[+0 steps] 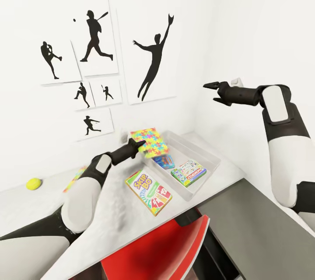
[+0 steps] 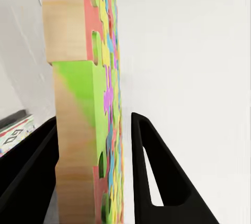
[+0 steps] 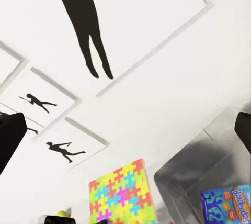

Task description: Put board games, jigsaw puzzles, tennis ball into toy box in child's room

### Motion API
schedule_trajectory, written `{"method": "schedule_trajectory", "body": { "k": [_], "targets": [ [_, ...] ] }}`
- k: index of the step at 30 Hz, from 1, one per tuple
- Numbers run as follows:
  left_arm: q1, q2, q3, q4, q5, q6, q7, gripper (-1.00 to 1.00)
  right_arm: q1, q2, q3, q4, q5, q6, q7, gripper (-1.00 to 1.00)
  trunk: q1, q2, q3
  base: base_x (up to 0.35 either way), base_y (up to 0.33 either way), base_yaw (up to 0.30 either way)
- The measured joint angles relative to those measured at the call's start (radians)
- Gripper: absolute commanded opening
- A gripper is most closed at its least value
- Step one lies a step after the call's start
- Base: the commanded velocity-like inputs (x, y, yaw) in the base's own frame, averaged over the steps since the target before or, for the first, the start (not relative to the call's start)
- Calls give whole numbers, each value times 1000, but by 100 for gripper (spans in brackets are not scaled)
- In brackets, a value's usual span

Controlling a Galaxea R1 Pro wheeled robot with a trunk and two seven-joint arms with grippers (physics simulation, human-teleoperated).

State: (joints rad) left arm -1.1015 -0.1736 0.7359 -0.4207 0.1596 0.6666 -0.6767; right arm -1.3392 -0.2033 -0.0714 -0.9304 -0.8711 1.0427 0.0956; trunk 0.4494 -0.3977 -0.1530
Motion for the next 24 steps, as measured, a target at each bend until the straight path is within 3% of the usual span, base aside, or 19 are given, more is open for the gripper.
{"method": "schedule_trajectory", "body": {
  "k": [2,5,10,24],
  "targets": [
    [0,0,-1,57,20,-67,76,-100,-2,0,5,0,1,0,-2,100,0,0,0,0,0,0],
    [0,0,0,110,33,-127,126,-100,-3,2,8,0,3,0,-5,100,0,0,0,0,0,0],
    [-1,0,0,140,36,-161,147,-100,-7,5,22,1,5,0,-17,100,0,0,0,0,0,0],
    [-4,0,0,178,34,-173,148,-100,-13,5,30,-3,1,0,-21,100,0,0,0,0,0,0]
  ]
}}
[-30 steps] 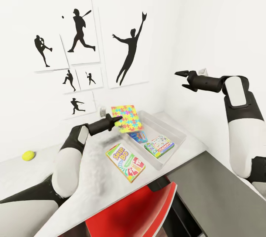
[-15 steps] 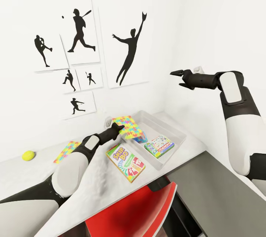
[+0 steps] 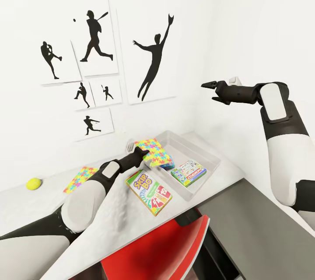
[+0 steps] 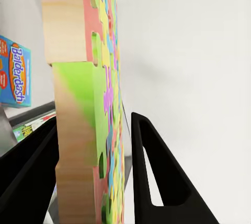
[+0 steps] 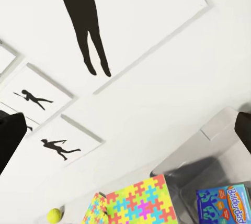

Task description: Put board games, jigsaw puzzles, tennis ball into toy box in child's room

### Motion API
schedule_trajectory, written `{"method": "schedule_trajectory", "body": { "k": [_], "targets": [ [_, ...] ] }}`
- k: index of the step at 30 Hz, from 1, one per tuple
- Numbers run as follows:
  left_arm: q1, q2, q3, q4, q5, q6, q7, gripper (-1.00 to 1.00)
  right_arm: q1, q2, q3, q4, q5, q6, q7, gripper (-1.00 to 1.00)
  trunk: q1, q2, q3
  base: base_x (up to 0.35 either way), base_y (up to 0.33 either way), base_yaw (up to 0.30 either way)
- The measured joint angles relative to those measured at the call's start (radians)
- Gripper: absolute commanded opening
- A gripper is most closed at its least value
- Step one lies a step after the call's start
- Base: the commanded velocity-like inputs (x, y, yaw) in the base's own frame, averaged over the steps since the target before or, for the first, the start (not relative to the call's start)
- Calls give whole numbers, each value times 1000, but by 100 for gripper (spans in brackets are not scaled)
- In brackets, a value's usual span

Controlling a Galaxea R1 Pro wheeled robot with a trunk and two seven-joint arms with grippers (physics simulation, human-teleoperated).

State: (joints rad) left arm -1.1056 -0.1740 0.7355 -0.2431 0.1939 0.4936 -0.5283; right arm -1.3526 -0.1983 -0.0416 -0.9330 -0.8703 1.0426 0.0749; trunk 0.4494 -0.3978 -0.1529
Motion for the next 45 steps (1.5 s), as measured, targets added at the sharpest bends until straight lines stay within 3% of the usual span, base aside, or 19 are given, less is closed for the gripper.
{"method": "schedule_trajectory", "body": {
  "k": [11,33,45],
  "targets": [
    [0,0,0,1,0,-2,-11,-100,3,14,2,0,-2,0,1,100,0,0,0,0,0,0],
    [3,0,1,0,0,-2,-21,-100,8,17,3,0,0,0,1,100,0,0,0,0,0,0],
    [3,0,2,-2,0,-2,-77,-100,8,17,4,0,0,0,1,100,0,0,0,-80,-25,-102]
  ]
}}
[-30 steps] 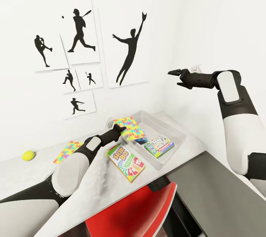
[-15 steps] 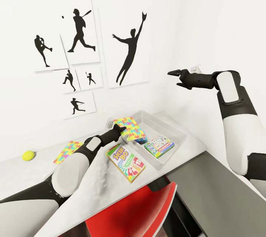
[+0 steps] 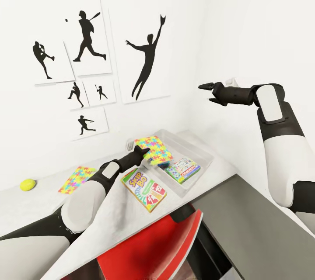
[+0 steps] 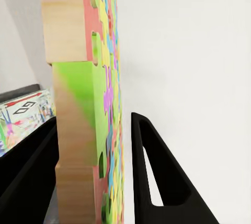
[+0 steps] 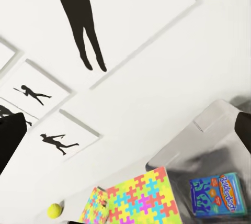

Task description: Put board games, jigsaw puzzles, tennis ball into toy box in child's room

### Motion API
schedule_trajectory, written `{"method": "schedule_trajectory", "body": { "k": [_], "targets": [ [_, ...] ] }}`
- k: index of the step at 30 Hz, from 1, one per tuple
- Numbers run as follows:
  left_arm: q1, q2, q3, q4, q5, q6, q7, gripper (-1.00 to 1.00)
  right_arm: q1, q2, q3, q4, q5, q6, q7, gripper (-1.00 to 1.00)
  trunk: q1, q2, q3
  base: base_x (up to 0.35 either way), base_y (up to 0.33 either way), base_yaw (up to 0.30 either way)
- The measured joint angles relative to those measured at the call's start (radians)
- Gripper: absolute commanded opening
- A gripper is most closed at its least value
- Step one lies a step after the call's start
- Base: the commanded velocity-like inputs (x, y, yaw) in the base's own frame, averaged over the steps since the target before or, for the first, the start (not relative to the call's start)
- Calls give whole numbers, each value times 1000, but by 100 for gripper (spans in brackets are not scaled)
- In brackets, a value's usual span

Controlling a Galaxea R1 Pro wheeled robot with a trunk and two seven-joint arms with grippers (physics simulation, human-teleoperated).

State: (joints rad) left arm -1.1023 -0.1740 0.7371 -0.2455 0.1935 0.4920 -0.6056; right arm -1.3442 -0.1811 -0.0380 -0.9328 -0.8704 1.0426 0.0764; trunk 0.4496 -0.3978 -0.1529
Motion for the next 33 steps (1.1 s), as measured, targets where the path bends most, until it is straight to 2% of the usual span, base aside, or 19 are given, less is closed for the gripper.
{"method": "schedule_trajectory", "body": {
  "k": [9,13,22,33],
  "targets": [
    [0,0,-1,0,0,0,-1,-100,0,0,7,0,-1,0,0,100,0,0,0,-66,-1,-251],
    [0,0,-1,0,-1,0,-1,-100,0,0,32,0,-1,1,0,100,-1,0,0,134,85,-254],
    [0,0,-1,-2,-1,-2,-1,-100,0,2,39,2,0,1,-1,100,0,0,0,68,28,-254],
    [0,0,1,-7,0,-1,-1,-100,0,36,39,2,6,1,-1,100,0,0,0,96,47,-254]
  ]
}}
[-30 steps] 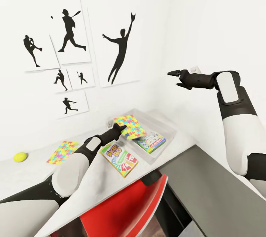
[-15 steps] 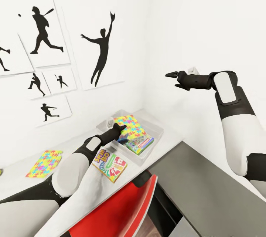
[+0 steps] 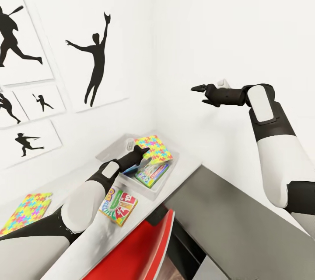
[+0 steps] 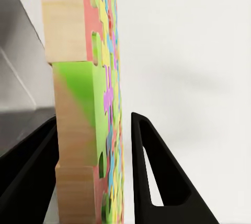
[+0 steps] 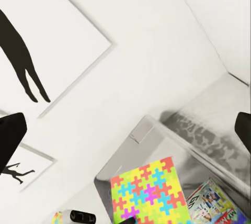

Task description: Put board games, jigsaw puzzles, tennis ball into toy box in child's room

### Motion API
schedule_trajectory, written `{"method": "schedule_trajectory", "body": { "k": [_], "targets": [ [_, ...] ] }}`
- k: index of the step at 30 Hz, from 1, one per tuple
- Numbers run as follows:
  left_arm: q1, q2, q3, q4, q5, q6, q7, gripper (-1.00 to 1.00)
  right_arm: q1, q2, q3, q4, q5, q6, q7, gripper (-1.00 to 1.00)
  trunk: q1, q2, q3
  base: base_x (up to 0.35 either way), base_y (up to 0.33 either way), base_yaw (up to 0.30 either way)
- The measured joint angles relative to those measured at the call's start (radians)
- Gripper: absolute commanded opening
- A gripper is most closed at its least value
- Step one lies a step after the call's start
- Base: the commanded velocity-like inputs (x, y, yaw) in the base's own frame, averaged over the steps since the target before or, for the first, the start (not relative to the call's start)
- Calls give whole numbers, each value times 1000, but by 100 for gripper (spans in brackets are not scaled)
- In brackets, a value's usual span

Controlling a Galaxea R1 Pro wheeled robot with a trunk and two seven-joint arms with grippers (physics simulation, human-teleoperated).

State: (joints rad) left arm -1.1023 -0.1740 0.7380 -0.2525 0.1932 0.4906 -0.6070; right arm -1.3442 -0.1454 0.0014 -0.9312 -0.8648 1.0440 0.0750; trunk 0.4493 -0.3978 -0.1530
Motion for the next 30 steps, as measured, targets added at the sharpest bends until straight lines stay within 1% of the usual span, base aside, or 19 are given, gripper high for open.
{"method": "schedule_trajectory", "body": {
  "k": [6,17,23,30],
  "targets": [
    [0,0,1,-1,0,0,0,-100,0,1,0,0,1,0,0,100,0,0,0,7,11,-228],
    [0,0,1,-12,2,2,3,-100,0,2,0,0,1,0,0,100,0,0,0,0,38,-21],
    [0,0,-1,-94,5,22,11,-100,0,2,0,0,1,0,-1,100,0,0,0,0,0,0],
    [0,0,2,-112,6,23,21,-100,0,7,0,0,1,0,-1,100,0,0,0,0,0,0]
  ]
}}
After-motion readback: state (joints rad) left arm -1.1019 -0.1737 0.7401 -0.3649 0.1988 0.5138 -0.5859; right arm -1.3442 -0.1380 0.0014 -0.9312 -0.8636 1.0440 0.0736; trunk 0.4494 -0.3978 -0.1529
